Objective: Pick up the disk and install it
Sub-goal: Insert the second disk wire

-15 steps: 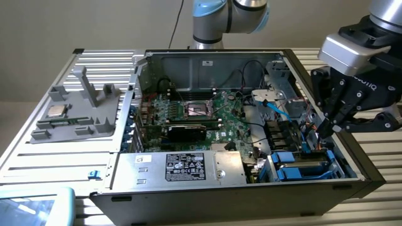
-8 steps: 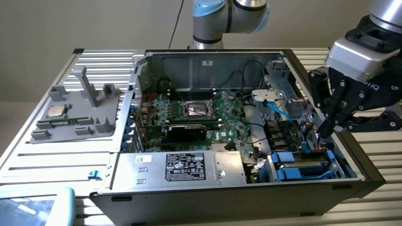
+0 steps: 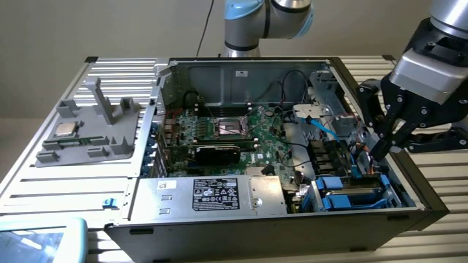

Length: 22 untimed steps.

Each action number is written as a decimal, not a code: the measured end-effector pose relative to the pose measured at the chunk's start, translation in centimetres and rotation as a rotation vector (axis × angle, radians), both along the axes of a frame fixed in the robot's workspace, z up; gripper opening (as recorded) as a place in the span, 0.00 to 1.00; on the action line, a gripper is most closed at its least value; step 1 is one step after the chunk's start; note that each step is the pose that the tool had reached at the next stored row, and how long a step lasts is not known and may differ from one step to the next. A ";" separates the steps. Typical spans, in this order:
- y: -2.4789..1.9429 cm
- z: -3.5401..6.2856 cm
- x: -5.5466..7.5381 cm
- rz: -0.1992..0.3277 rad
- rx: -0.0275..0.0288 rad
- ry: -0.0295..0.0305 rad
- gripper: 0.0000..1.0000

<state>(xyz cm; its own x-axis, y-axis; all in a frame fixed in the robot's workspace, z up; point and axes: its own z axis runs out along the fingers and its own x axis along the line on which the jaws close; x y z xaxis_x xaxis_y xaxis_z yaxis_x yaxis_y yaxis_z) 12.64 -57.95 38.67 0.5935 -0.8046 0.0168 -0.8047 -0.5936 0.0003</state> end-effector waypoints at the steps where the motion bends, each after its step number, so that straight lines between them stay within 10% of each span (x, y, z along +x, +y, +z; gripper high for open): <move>1: 0.00 0.00 0.0 0.019 0.0000 0.0000 0.11; 22: 0.38 0.00 0.0 0.343 -0.0001 0.0000 0.11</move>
